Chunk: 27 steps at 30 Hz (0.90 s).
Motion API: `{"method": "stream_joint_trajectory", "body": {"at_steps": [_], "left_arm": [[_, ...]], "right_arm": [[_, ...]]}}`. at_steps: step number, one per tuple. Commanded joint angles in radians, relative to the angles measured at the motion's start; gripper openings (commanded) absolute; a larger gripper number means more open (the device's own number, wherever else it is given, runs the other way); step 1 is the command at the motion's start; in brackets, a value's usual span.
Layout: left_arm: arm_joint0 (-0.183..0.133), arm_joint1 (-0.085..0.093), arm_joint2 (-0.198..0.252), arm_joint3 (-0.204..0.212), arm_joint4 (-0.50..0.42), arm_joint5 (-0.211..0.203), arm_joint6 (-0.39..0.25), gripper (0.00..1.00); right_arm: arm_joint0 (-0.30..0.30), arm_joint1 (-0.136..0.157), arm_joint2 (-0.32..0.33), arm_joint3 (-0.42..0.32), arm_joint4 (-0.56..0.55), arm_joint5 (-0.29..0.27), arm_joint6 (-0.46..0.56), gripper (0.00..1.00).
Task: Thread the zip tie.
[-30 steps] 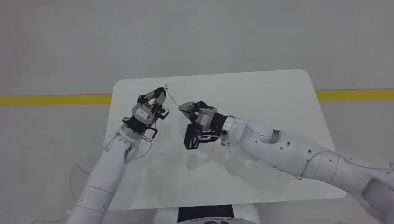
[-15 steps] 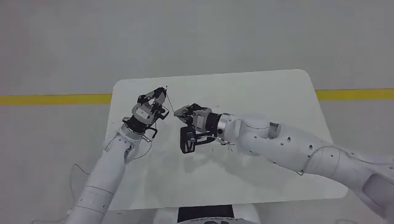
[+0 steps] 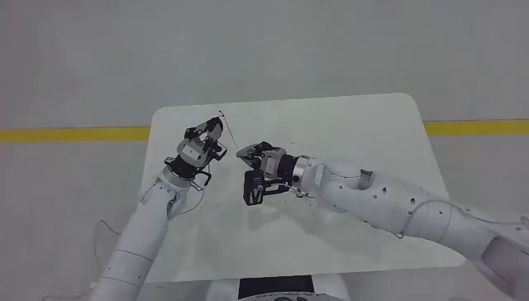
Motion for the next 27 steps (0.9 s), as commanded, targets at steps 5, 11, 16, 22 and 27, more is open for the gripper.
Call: {"method": "stream_joint_trajectory", "body": {"at_steps": [5, 11, 16, 22, 27], "left_arm": [[0.000, 0.000, 0.000, 0.000, 0.000, 0.000, 0.000, 0.00], [0.000, 0.000, 0.000, 0.000, 0.000, 0.000, 0.000, 0.00], [0.000, 0.000, 0.003, -0.008, 0.007, -0.007, 0.019, 0.00], [0.008, 0.014, 0.017, -0.002, 0.068, 0.000, -0.046, 0.00], [-0.014, 0.049, 0.031, 0.034, 0.134, 0.000, -0.131, 0.00]], "right_arm": [[-0.065, 0.012, 0.001, 0.022, 0.000, 0.109, -0.061, 1.00], [-0.084, 0.014, 0.010, 0.025, 0.011, 0.131, -0.069, 1.00], [-0.099, 0.013, 0.022, 0.022, 0.035, 0.134, -0.079, 1.00], [-0.148, 0.009, 0.093, 0.032, 0.136, 0.099, -0.115, 1.00], [-0.184, 0.010, 0.150, 0.040, 0.203, 0.035, -0.126, 1.00]]}}
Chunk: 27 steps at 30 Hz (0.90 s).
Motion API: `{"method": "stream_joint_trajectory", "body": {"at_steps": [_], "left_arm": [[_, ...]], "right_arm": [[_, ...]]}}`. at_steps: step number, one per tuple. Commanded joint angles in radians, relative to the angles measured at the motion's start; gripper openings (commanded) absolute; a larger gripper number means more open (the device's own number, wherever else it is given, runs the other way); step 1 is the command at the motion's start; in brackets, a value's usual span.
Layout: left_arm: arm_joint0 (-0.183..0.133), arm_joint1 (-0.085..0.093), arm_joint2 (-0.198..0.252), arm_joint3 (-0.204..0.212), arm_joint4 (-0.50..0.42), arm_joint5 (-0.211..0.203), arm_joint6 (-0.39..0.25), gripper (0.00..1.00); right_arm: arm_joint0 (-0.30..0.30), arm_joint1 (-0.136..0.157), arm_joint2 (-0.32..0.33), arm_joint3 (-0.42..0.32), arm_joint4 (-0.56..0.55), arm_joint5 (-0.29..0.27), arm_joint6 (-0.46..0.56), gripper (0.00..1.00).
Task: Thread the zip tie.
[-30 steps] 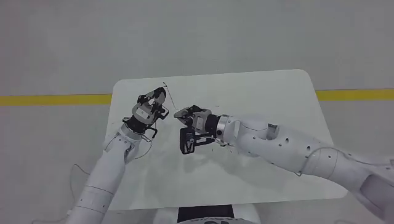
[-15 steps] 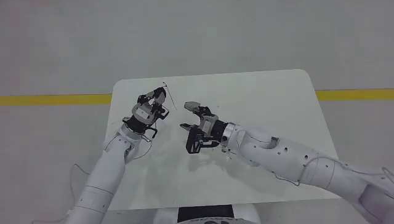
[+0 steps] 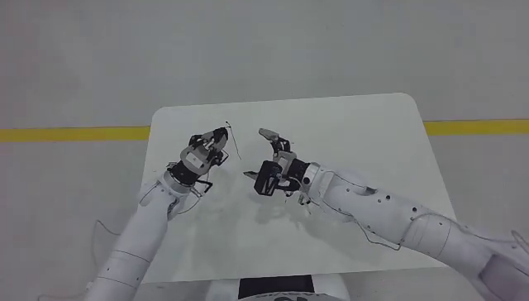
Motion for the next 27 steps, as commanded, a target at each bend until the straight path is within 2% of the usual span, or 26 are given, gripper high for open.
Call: {"method": "stream_joint_trajectory", "body": {"at_steps": [1, 5, 7, 15, 17, 18, 21, 24, 27], "left_arm": [[-0.013, 0.017, 0.005, 0.016, 0.028, 0.000, -0.035, 0.00], [-0.043, 0.051, 0.021, 0.047, 0.060, 0.000, -0.102, 0.00], [-0.058, 0.072, 0.040, 0.063, 0.089, 0.000, -0.149, 0.00], [-0.058, 0.072, 0.040, 0.063, 0.089, 0.000, -0.149, 0.00], [-0.058, 0.071, 0.041, 0.052, 0.082, -0.003, -0.139, 0.00], [-0.057, 0.071, 0.034, 0.048, 0.068, -0.008, -0.138, 0.00], [-0.063, 0.079, 0.006, 0.033, 0.102, -0.024, -0.157, 0.00], [-0.071, 0.087, -0.005, 0.017, 0.155, -0.010, -0.207, 0.00], [-0.085, 0.094, -0.006, 0.024, 0.211, 0.000, -0.254, 0.00]], "right_arm": [[-0.013, 0.001, 0.022, 0.002, 0.020, -0.028, -0.005, 1.00], [-0.034, 0.007, 0.057, 0.005, 0.045, -0.103, -0.023, 1.00], [-0.034, 0.007, 0.057, 0.005, 0.045, -0.103, -0.023, 1.00], [-0.034, 0.007, 0.057, 0.005, 0.045, -0.103, -0.023, 1.00], [-0.053, 0.004, 0.077, 0.003, 0.107, -0.125, -0.049, 1.00], [-0.057, 0.004, 0.088, 0.010, 0.134, -0.147, -0.062, 1.00], [-0.059, 0.005, 0.130, 0.034, 0.168, -0.194, -0.077, 1.00], [-0.074, 0.006, 0.169, 0.039, 0.252, -0.261, -0.104, 1.00], [-0.075, 0.005, 0.201, 0.053, 0.323, -0.353, -0.118, 1.00]]}}
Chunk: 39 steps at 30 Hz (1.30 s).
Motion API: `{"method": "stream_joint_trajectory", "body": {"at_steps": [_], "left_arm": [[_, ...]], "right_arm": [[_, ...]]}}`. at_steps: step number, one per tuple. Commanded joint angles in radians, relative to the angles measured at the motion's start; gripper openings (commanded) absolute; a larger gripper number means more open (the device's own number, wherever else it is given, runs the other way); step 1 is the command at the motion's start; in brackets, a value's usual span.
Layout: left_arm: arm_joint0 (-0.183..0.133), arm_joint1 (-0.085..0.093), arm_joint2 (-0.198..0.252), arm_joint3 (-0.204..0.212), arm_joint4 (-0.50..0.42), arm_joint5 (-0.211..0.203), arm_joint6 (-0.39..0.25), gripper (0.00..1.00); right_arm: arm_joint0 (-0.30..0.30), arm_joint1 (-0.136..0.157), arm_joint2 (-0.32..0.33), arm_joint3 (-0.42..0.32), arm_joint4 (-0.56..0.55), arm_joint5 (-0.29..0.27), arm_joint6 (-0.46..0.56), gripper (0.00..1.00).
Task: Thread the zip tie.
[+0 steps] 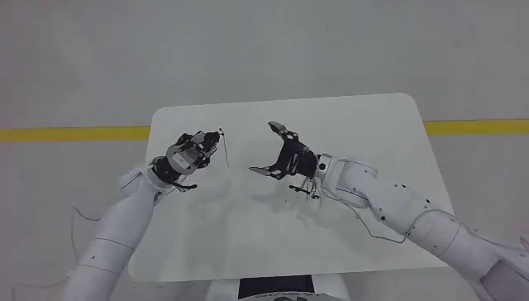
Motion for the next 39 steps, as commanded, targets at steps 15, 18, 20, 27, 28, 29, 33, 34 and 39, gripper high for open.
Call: {"method": "stream_joint_trajectory", "body": {"at_steps": [15, 18, 20, 27, 28, 29, 33, 34, 39], "left_arm": [[-0.036, 0.003, 0.022, 0.014, 0.066, -0.037, -0.021, 0.00], [-0.035, -0.001, 0.022, 0.011, 0.041, -0.075, 0.021, 0.00], [-0.037, -0.004, 0.020, 0.012, 0.023, -0.103, 0.048, 0.00], [-0.050, -0.026, 0.045, 0.023, -0.093, -0.182, 0.115, 0.00], [-0.055, -0.029, 0.052, 0.025, -0.099, -0.188, 0.123, 0.00], [-0.059, -0.032, 0.058, 0.028, -0.108, -0.197, 0.128, 0.00], [-0.075, -0.045, 0.084, 0.047, -0.151, -0.218, 0.145, 0.00], [-0.079, -0.049, 0.094, 0.053, -0.158, -0.218, 0.149, 0.00], [-0.084, -0.051, 0.102, 0.057, -0.157, -0.217, 0.153, 0.00]], "right_arm": [[0.017, -0.011, 0.005, 0.016, 0.176, -0.050, 0.009, 1.00], [0.011, -0.016, 0.020, 0.015, 0.231, -0.052, 0.031, 1.00], [0.017, -0.019, 0.025, 0.014, 0.251, -0.052, 0.041, 1.00], [0.042, -0.028, 0.016, 0.026, 0.214, -0.052, 0.040, 1.00], [0.042, -0.030, 0.013, 0.032, 0.201, -0.052, 0.038, 1.00], [0.040, -0.032, 0.008, 0.037, 0.190, -0.052, 0.033, 1.00], [0.035, -0.045, -0.007, 0.053, 0.161, -0.052, 0.014, 1.00], [0.036, -0.050, -0.009, 0.058, 0.155, -0.052, 0.005, 1.00], [0.031, -0.072, -0.004, 0.070, 0.118, -0.015, -0.036, 1.00]]}}
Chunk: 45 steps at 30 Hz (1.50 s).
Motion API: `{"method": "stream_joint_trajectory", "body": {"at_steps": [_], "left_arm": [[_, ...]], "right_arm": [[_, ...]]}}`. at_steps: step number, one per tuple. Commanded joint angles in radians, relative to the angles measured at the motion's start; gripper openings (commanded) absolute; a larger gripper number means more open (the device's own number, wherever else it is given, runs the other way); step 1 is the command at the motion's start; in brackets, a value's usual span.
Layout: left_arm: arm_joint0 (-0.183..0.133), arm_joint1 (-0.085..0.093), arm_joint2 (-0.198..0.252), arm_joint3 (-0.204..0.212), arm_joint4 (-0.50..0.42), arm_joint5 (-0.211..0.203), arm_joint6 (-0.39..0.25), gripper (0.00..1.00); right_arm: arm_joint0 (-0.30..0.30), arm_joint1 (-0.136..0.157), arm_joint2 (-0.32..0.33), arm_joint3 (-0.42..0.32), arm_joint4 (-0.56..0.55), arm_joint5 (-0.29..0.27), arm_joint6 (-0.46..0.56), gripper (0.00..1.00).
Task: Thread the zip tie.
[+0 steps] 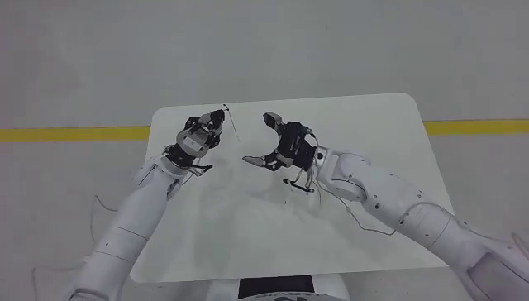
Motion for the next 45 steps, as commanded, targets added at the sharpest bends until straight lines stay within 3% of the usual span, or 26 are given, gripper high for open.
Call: {"method": "stream_joint_trajectory", "body": {"at_steps": [1, 4, 6, 8, 16, 20, 21, 32, 45], "left_arm": [[0.000, 0.000, -0.001, 0.000, 0.000, 0.000, 0.000, 0.00], [0.000, 0.000, -0.001, 0.000, 0.000, 0.000, 0.000, 0.00], [0.013, -0.004, 0.003, -0.019, -0.034, 0.009, 0.035, 0.00], [0.022, -0.006, 0.003, -0.028, -0.057, 0.011, 0.046, 0.00], [0.031, -0.021, 0.013, -0.038, -0.128, 0.014, 0.085, 0.00], [0.030, -0.025, 0.014, -0.036, -0.140, 0.025, 0.084, 0.00], [0.030, -0.025, 0.015, -0.036, -0.141, 0.027, 0.084, 0.00], [0.042, -0.034, 0.010, -0.039, -0.145, 0.047, 0.083, 0.00], [0.057, -0.040, 0.000, -0.046, -0.135, 0.050, 0.095, 0.00]], "right_arm": [[-0.001, -0.002, 0.000, 0.000, -0.005, 0.005, -0.001, 1.00], [-0.001, -0.002, 0.000, 0.000, -0.005, 0.005, -0.001, 1.00], [-0.001, -0.002, 0.002, -0.001, -0.017, 0.011, 0.006, 1.00], [0.002, -0.002, 0.010, -0.016, -0.111, 0.056, 0.038, 1.00], [-0.039, -0.020, 0.033, -0.065, -0.230, 0.157, 0.075, 1.00], [-0.050, -0.035, 0.041, -0.071, -0.246, 0.174, 0.081, 0.52], [-0.051, -0.038, 0.042, -0.071, -0.249, 0.175, 0.083, 0.50], [-0.055, -0.084, 0.063, -0.058, -0.255, 0.166, 0.067, 0.42], [-0.106, -0.098, 0.127, -0.086, -0.341, 0.177, 0.024, 0.40]]}}
